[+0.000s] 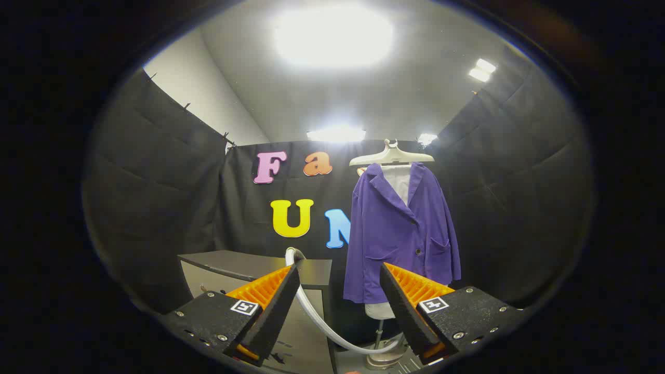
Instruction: Iron the clothes twice with a garment steamer, once on the left side and once on the right side.
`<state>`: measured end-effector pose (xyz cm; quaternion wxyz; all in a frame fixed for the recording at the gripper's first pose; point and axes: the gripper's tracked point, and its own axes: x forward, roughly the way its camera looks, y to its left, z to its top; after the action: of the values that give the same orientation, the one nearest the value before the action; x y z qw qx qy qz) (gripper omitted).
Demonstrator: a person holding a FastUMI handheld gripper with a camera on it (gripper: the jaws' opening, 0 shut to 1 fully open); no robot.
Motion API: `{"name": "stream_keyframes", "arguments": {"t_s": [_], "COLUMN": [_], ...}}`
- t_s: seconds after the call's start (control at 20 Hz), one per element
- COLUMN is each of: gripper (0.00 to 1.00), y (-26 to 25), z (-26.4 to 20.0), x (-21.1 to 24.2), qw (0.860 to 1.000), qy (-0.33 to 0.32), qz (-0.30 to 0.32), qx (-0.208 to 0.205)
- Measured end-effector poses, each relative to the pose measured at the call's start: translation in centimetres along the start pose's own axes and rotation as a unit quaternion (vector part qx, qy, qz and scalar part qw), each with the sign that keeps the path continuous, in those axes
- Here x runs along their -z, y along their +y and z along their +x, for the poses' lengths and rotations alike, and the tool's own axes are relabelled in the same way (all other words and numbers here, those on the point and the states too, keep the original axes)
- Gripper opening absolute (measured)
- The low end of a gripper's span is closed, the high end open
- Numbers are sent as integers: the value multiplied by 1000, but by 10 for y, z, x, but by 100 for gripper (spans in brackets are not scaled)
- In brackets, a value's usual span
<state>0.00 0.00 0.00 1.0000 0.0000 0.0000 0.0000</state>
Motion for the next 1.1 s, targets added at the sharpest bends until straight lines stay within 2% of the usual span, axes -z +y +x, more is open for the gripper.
{"name": "stream_keyframes", "arguments": {"t_s": [1.1], "gripper": [95], "y": [-4], "z": [-9], "x": [14], "qw": [999], "qy": [39], "qz": [-2], "qx": [-8]}}
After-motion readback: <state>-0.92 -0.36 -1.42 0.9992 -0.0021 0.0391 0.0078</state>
